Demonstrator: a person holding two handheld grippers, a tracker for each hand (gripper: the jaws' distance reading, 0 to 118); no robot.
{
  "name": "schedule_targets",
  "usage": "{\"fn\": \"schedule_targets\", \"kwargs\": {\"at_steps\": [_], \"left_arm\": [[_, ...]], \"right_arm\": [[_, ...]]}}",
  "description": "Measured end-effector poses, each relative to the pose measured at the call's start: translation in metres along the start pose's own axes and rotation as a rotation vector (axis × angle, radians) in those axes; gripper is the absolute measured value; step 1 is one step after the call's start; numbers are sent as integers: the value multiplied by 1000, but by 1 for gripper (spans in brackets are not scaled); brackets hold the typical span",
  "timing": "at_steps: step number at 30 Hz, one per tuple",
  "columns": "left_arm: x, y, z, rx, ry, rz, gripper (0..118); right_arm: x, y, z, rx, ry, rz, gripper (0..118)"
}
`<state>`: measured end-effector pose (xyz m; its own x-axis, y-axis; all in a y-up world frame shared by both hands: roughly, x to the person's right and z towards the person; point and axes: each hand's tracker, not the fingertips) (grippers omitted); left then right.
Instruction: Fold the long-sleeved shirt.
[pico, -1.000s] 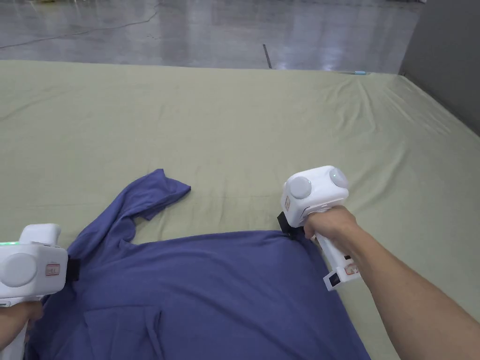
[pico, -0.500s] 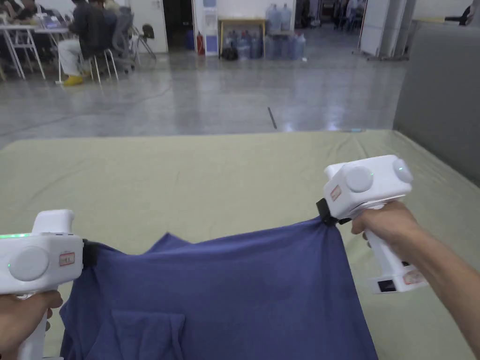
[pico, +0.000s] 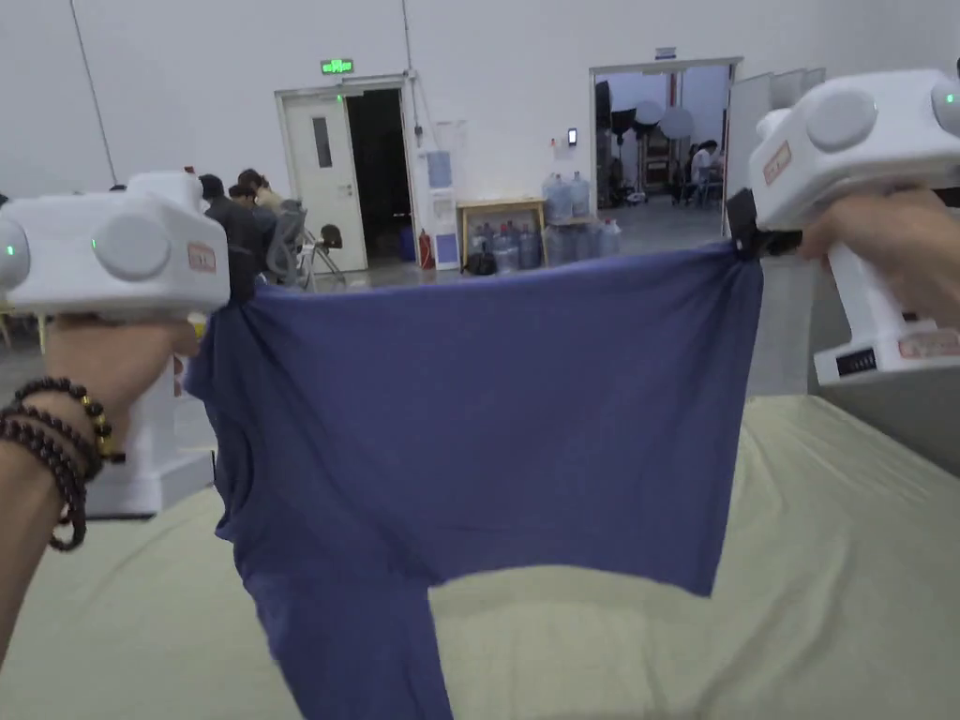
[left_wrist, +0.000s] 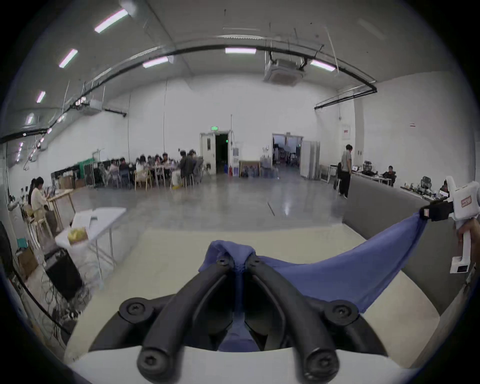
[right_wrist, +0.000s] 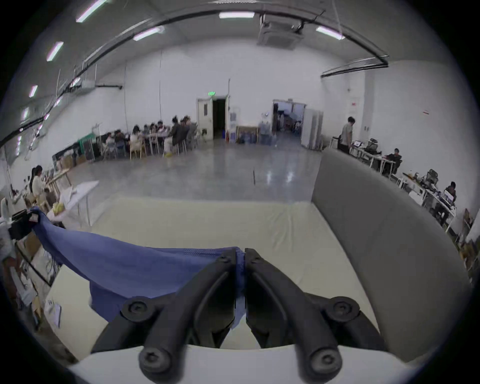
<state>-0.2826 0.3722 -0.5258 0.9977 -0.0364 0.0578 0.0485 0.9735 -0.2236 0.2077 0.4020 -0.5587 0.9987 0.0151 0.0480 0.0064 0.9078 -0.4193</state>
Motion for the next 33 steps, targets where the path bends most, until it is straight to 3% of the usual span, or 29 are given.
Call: {"fn": "schedule_targets", "kwargs": {"at_steps": [3, 9, 14, 20, 33], "left_arm": [[0, 43, -15, 24, 17, 13, 4], [5, 102, -36, 93, 46, 10, 4], [17, 132, -38, 142, 43, 7, 4], [26, 112, -45, 129, 22, 25, 4], [26, -23, -87, -22, -31, 39, 4]], "right_arm": [[3, 47, 11, 72, 4, -20, 7], [-2, 116, 27, 202, -93, 52, 7], [0, 133, 33, 240, -128, 49, 7], [11, 104, 10, 199, -110, -8, 7], [26, -18, -67, 34, -61, -50, 7]]}}
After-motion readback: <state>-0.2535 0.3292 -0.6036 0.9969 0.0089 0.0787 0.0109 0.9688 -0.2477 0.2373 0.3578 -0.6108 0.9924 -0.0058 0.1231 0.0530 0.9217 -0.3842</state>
